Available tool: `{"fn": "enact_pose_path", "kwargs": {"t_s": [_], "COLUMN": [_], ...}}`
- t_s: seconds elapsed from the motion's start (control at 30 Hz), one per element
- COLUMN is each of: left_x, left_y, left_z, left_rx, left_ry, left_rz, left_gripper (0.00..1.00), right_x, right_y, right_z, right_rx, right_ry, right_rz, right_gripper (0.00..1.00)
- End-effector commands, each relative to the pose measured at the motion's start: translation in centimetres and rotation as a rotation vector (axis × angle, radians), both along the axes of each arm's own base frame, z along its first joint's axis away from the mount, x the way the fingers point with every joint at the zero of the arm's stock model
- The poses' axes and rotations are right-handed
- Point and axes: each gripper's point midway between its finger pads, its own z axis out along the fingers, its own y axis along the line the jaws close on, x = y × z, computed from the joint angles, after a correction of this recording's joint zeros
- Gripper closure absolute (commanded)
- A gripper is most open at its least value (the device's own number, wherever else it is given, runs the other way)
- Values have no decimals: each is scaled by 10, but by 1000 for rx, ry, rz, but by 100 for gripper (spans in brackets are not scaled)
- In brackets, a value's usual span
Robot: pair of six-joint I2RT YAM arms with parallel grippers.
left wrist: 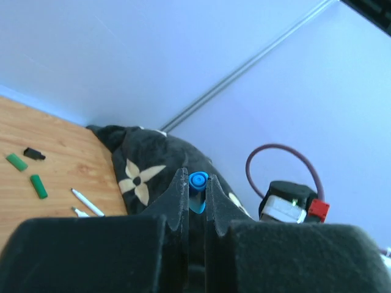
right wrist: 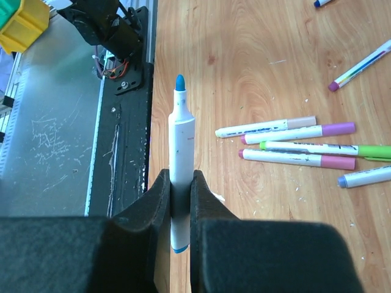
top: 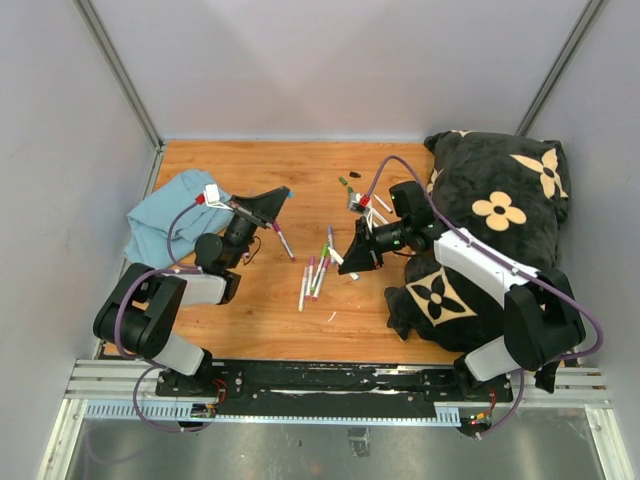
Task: Open the pen caps
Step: Open the pen cap from the pen, then place the pen at the center of the board.
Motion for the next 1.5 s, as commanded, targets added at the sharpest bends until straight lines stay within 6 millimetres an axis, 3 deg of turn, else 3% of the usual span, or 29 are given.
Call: {"fn": "enact_pose_path", "kwargs": {"t_s": [0.0, 0.07, 0.2, 0.37, 0.5, 0.7, 0.83, 1.17, 1.37, 1.47], "left_x": [-16, -18, -27, -33, -32, -36, -42, -45, -49, -51], "left_y": [24, 22, 17, 10, 14, 28, 34, 15, 11, 11], "left_z": [62, 51, 9, -59, -93, -95, -116, -117, -114, -113], "left_rx": [-151, -113, -18, 180, 366, 566, 626, 696, 711, 707], "left_ry": [-207, -183, -84, 86, 161, 144, 168, 132, 108, 106], "left_rz": [13, 12, -15, -33, 36, 214, 255, 250, 251, 254], "left_gripper": [100, 100, 100, 100, 100, 100, 100, 100, 100, 100], "right_x": [-3, 26, 94, 133, 145, 161, 174, 180, 185, 183], "right_y": [-1, -13, -61, -99, -106, -104, -101, -105, -106, -108], "right_z": [-7, -23, -57, -66, -75, -94, -102, -141, -143, -155], "right_rx": [-28, -145, -461, -645, -678, -776, -801, -883, -904, -928], "right_ry": [31, -35, -225, -311, -321, -314, -310, -230, -227, -203], "right_rz": [-9, -162, -502, -715, -722, -625, -576, -507, -514, -502], "right_gripper": [99, 99, 99, 96, 96, 96, 95, 91, 87, 82]}}
